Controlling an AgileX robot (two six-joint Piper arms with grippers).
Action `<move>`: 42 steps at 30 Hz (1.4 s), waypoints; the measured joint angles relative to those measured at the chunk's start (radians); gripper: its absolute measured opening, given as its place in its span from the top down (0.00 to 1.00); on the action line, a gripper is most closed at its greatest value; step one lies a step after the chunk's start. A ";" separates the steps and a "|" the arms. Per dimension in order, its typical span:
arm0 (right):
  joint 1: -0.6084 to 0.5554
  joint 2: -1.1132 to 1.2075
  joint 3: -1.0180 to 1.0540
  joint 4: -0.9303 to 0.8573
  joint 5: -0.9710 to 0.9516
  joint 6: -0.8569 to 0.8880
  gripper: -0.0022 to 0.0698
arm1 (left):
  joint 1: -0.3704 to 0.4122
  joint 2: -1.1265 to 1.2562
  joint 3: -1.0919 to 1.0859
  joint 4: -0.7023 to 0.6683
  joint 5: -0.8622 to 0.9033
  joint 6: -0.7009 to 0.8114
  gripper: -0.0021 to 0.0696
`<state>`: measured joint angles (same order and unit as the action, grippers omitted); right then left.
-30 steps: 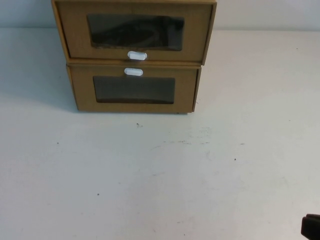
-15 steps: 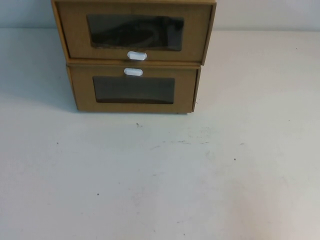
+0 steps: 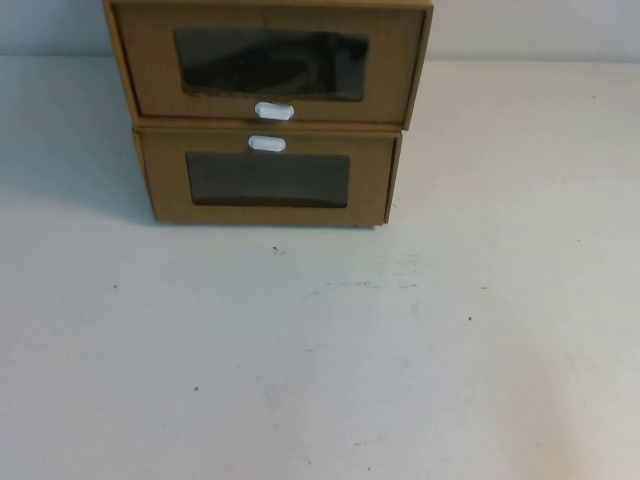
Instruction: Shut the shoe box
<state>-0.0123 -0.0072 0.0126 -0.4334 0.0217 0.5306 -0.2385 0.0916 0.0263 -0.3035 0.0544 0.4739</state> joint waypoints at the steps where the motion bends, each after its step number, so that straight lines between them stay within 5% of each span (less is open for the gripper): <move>1: 0.000 0.000 0.005 0.002 0.000 0.000 0.99 | 0.000 0.000 0.000 0.024 0.003 0.000 0.98; 11: 0.000 0.000 0.016 0.113 -0.076 -0.040 0.99 | 0.000 0.000 0.000 0.065 0.099 0.000 0.98; 15: 0.000 0.000 0.016 0.457 0.003 -0.340 0.99 | 0.000 0.000 0.000 0.066 0.171 0.000 0.98; 19: 0.000 0.000 0.016 0.574 0.127 -0.493 0.99 | 0.000 0.000 0.000 0.084 0.305 0.043 0.98; 26: 0.000 0.000 0.016 0.614 0.324 -0.645 0.99 | 0.000 0.000 0.000 0.149 0.319 0.067 0.98; 42: 0.000 0.000 0.016 0.621 0.329 -0.675 0.99 | 0.000 0.000 0.000 0.188 0.324 0.071 0.98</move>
<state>-0.0123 -0.0072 0.0282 0.1873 0.3509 -0.1444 -0.2385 0.0916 0.0263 -0.1151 0.3787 0.5452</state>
